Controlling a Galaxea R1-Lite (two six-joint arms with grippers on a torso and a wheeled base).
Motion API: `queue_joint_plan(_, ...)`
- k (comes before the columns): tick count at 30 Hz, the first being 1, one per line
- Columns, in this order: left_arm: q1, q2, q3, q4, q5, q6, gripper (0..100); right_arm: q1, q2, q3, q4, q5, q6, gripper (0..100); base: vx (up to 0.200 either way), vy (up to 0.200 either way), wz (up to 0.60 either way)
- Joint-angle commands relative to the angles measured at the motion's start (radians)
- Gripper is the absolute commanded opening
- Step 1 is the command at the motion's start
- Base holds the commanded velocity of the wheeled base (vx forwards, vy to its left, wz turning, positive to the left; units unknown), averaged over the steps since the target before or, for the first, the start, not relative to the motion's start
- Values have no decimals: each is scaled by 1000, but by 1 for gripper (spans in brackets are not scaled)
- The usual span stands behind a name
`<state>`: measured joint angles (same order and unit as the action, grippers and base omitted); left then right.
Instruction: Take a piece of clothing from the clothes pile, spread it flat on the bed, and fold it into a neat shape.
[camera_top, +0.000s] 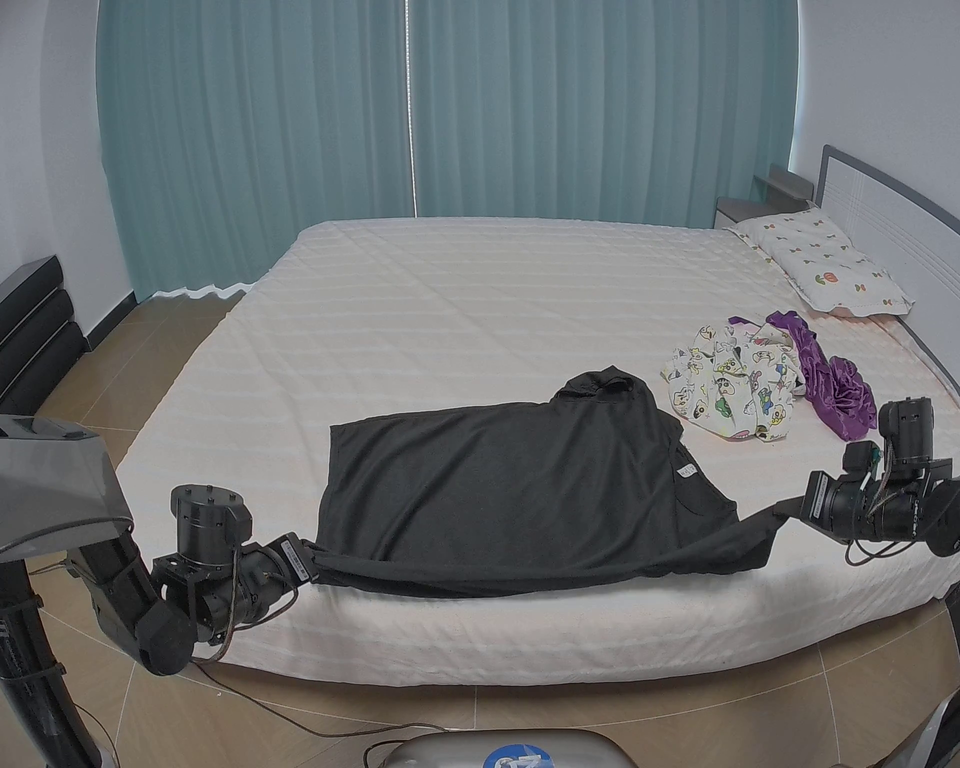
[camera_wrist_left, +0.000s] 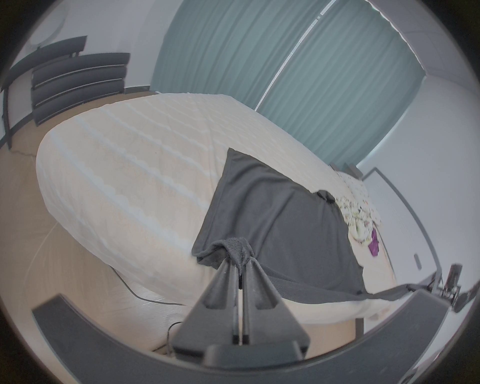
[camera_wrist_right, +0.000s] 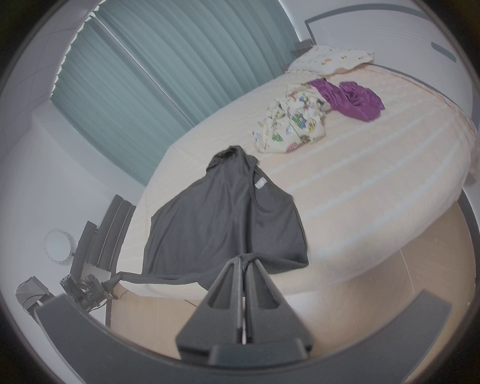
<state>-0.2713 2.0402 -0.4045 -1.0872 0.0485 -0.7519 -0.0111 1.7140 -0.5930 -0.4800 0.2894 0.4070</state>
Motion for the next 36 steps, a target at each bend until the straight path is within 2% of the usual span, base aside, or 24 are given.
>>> queue_joint_plan(1,7,-8,-24,7,-2,-23,0,28,33,-45,-9,4,3,0,0,0,0)
queue_joint_plan(4,12,-9,-24,7,-2,-24,0,26,32,-47,-12,4,4,0,0,0,0)
queue_joint_plan(8,14,-20,-13,9,-1,-75,0,10,29,-47,-19,28,10,0,0,0,0)
queue_joint_plan(19,3,-69,30,7,-4,-78,0,-59,19,-28,-66,34,107,0,0,0,0)
queue_joint_plan(26,-19,-58,26,7,-6,-113,0,-98,-14,27,-88,108,107,0,0,0,0)
queue_joint_plan(36,-19,-58,33,-6,-4,-129,0,-112,-14,28,-88,111,108,0,0,0,0)
